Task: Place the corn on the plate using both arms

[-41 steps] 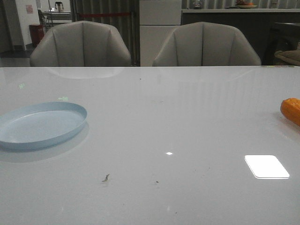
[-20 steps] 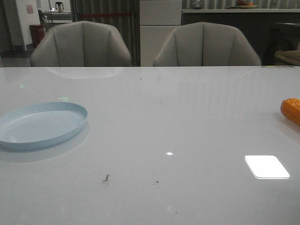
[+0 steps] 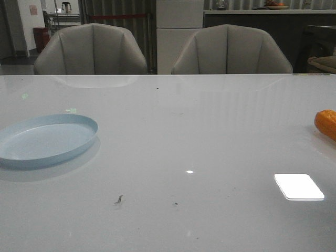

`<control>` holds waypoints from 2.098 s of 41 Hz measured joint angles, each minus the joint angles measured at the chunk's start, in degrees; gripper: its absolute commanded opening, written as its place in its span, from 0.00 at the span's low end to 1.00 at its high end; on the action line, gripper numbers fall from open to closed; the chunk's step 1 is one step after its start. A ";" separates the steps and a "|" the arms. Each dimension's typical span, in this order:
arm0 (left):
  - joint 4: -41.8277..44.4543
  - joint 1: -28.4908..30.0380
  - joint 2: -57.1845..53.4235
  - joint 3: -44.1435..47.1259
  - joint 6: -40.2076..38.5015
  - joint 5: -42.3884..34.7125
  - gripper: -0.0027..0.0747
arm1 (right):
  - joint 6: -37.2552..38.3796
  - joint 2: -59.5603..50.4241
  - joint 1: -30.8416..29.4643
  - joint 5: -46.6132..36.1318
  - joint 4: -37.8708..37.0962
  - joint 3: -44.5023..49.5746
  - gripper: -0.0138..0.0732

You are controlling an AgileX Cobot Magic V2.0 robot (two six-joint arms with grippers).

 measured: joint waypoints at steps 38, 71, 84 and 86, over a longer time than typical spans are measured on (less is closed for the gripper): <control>-5.49 1.86 48.92 -38.44 0.00 23.56 0.58 | 0.00 14.82 0.00 -8.93 0.00 -0.46 0.70; -5.49 1.86 63.49 -42.05 0.00 23.51 0.29 | 0.00 14.82 0.00 -8.93 0.00 -0.46 0.70; -6.69 2.13 64.20 -43.00 -0.10 23.87 0.16 | 0.00 14.82 0.00 -8.93 0.00 -0.46 0.70; -6.81 2.13 64.32 -43.27 -0.10 24.09 0.16 | 0.00 14.82 0.00 -8.93 0.00 -0.46 0.70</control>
